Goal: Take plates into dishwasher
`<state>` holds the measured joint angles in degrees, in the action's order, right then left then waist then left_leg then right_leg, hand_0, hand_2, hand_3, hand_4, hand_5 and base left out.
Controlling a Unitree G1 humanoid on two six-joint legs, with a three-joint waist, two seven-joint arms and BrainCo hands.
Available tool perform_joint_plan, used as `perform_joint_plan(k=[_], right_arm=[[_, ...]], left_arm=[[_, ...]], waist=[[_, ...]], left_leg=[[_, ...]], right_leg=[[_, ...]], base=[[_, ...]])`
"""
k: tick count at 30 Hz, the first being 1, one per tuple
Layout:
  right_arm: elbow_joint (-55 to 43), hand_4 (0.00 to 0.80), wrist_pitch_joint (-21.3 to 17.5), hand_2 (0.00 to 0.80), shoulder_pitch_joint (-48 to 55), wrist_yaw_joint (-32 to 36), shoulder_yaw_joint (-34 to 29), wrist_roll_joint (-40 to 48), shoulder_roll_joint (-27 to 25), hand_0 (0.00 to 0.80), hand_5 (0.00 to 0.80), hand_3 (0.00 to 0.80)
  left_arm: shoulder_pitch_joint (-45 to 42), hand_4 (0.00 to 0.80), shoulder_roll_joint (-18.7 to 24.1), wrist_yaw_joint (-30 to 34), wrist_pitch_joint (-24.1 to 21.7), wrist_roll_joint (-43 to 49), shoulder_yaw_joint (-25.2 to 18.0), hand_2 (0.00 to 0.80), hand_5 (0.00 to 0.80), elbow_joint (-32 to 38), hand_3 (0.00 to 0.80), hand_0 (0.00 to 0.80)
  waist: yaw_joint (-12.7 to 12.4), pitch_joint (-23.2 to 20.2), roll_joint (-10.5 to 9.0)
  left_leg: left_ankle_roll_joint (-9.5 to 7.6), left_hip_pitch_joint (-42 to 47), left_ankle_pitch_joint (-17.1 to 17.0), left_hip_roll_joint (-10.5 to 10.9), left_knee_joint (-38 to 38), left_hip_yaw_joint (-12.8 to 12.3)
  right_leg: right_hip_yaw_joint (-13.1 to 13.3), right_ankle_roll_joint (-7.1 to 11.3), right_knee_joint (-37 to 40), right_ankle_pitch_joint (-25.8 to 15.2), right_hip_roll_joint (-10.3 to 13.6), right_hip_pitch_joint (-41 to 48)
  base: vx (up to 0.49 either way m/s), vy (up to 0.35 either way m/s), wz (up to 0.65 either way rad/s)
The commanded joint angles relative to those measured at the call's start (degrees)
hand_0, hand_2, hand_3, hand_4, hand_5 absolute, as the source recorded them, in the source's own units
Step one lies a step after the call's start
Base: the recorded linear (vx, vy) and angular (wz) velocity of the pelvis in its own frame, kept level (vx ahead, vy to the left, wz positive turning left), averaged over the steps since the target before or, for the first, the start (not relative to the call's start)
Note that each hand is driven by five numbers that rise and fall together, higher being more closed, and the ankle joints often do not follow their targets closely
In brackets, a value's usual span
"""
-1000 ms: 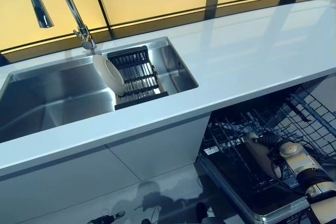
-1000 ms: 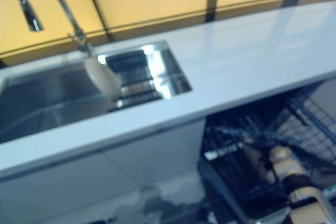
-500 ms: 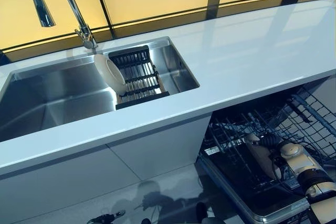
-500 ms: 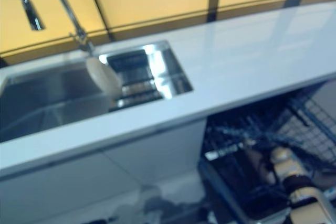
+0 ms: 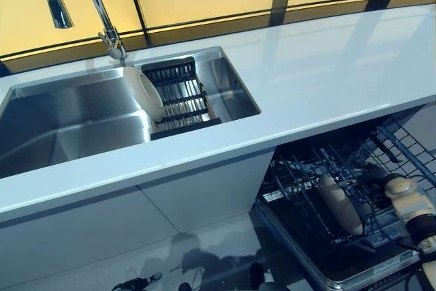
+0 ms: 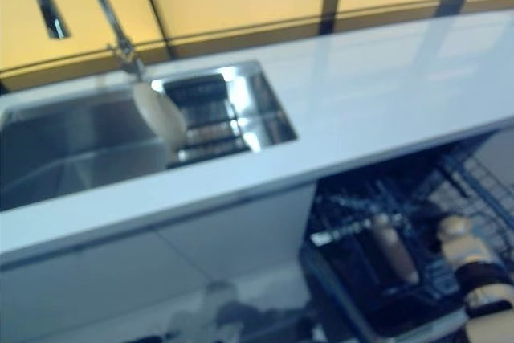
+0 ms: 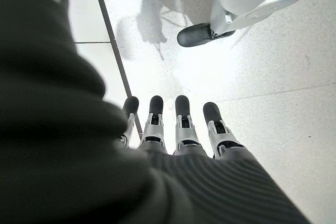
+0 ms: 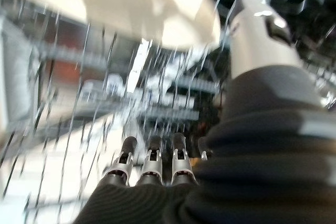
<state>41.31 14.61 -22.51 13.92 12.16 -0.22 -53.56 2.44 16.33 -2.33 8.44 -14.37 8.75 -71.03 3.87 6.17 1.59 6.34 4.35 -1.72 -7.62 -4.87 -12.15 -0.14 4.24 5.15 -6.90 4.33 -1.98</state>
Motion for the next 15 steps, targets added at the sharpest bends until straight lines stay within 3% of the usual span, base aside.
perform_joint_plan(k=[1,8,15], right_arm=[[0.75,0.0,0.49,0.0,-6.26,0.52,-1.22,2.75,-4.37,0.0,0.0,0.0],[4.34,0.0,3.92,0.0,-13.45,10.24,-0.99,3.78,-16.89,0.0,0.0,0.0],[9.23,0.0,-1.87,0.0,-30.51,6.95,9.97,2.03,-25.58,0.0,0.0,0.0]], left_arm=[[1.98,0.0,3.47,-0.65,0.21,0.48,0.7,0.0,0.0,-2.03,0.0,0.0],[1.41,0.0,3.77,-0.46,-0.22,0.11,0.4,0.0,0.0,-3.01,0.0,0.0],[1.02,0.0,4.54,-0.77,-1.27,-0.89,1.31,0.0,0.0,-3.91,0.0,0.0]], waist=[[0.9,-0.44,-5.19],[1.3,-1.94,-7.18],[0.63,-3.21,-8.73]], left_leg=[[-1.63,0.52,1.2,0.55,-0.13,3.01],[-1.52,1.04,1.29,0.3,-0.13,2.51],[-1.3,1.33,1.03,0.18,-0.13,2.84]], right_leg=[[-1.16,3.31,-0.15,0.13,3.55,1.17],[-0.71,3.24,-0.15,0.3,3.08,1.87],[-0.93,3.29,-0.15,0.35,2.84,2.64]], base=[[0.0,0.0,0.0],[0.009,0.007,-0.01],[0.0,0.0,0.0]])
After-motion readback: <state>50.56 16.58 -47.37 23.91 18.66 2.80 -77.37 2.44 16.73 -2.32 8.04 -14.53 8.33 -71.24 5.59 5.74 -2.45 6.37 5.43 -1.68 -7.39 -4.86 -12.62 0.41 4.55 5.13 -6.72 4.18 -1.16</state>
